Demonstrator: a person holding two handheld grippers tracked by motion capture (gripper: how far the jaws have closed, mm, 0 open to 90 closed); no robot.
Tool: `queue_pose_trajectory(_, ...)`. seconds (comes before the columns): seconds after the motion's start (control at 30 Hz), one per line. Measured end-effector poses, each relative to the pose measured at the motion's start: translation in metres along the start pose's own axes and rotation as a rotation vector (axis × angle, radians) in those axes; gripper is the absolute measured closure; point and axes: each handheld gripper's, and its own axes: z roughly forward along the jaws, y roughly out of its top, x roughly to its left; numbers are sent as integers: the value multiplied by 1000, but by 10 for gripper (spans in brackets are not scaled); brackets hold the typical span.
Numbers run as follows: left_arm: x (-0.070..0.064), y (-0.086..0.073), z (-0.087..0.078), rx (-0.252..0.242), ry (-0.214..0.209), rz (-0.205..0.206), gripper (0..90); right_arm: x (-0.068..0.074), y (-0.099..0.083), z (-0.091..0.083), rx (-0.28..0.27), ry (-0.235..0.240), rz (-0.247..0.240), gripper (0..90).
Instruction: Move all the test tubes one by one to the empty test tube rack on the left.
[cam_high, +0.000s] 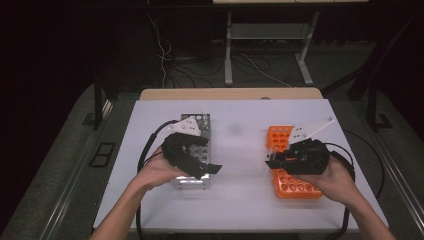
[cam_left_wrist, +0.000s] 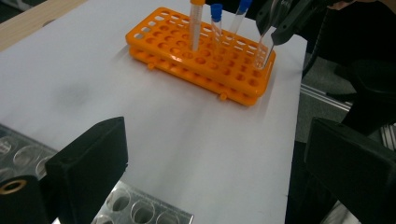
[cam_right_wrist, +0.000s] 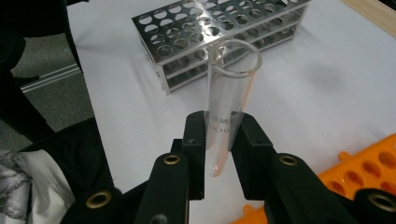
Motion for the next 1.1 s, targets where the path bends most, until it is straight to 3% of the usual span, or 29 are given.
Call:
queue_pose_trajectory(0.7,-7,56,24,84,-123,119,230,10,27,22,33,64,-59,753)
queue_pose_trajectory(1.1,-13,69,38,126,-174,178,427,15,36,34,42,91,-84,753)
